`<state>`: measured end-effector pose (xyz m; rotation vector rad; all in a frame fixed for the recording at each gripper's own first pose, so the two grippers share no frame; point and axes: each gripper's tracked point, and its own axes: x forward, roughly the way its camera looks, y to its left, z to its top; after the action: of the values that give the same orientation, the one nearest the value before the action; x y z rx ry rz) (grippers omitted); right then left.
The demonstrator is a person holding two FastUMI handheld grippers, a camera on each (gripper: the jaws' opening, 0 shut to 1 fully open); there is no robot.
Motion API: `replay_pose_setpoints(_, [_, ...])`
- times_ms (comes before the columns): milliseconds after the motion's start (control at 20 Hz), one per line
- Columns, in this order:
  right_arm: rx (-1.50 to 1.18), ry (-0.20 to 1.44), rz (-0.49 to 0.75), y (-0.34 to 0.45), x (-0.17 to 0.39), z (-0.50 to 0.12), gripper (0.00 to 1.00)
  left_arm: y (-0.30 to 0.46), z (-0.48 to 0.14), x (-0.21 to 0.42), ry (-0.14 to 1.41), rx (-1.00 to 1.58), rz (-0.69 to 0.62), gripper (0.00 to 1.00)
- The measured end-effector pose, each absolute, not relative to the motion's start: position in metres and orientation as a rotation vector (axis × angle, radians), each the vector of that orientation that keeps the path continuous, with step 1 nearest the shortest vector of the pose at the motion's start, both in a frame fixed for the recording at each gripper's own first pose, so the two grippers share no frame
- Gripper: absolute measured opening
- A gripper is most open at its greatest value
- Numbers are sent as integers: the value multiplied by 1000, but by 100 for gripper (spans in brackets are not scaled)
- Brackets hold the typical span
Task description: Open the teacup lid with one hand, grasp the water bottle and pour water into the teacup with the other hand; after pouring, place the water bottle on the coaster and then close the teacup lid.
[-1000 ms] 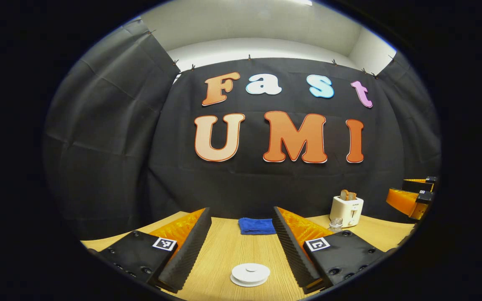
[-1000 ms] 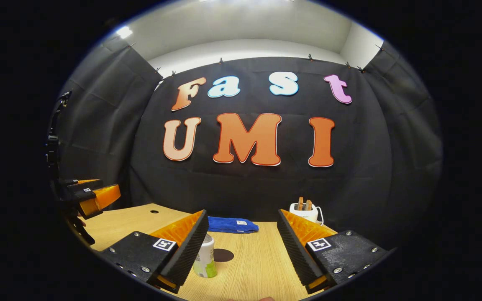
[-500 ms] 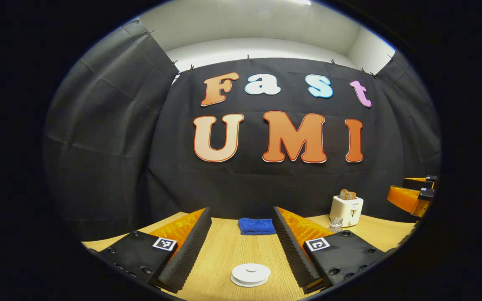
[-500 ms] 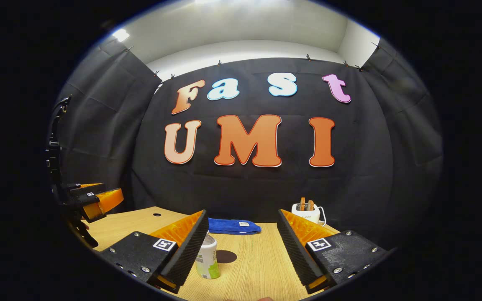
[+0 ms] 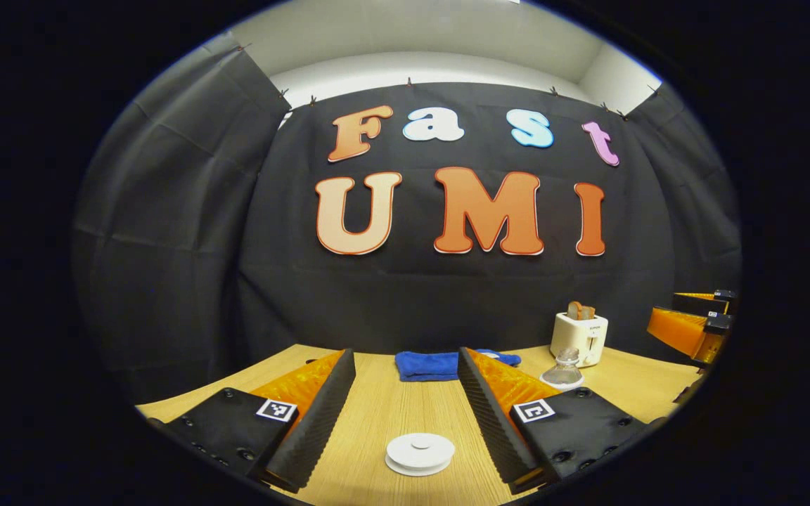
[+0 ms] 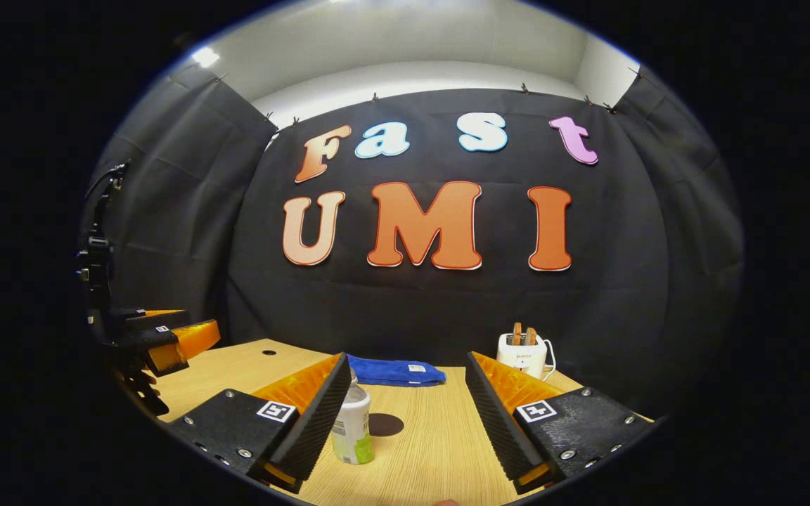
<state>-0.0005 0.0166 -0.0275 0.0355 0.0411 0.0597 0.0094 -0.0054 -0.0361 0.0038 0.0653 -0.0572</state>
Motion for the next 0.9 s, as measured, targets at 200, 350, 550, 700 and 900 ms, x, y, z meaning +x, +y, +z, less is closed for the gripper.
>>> replay_pose_setpoints(200, [36, 57, 88, 24, 3, -38, 98, -16, -59, 16, 108, -5, -102, 96])
replay_pose_setpoints(350, [35, 78, 108, 30, 6, -50, 98, -26, -79, 19, 143, -9, -140, 96])
replay_pose_setpoints(550, [39, 107, 130, 36, 11, -68, 98, -37, -112, 25, 207, -5, -180, 96])
replay_pose_setpoints(700, [40, 128, 139, 38, 17, -80, 98, -43, -137, 29, 262, -6, -199, 96])
replay_pose_setpoints(900, [35, 148, 170, 46, 20, -95, 98, -42, -165, 36, 318, 11, -194, 95])
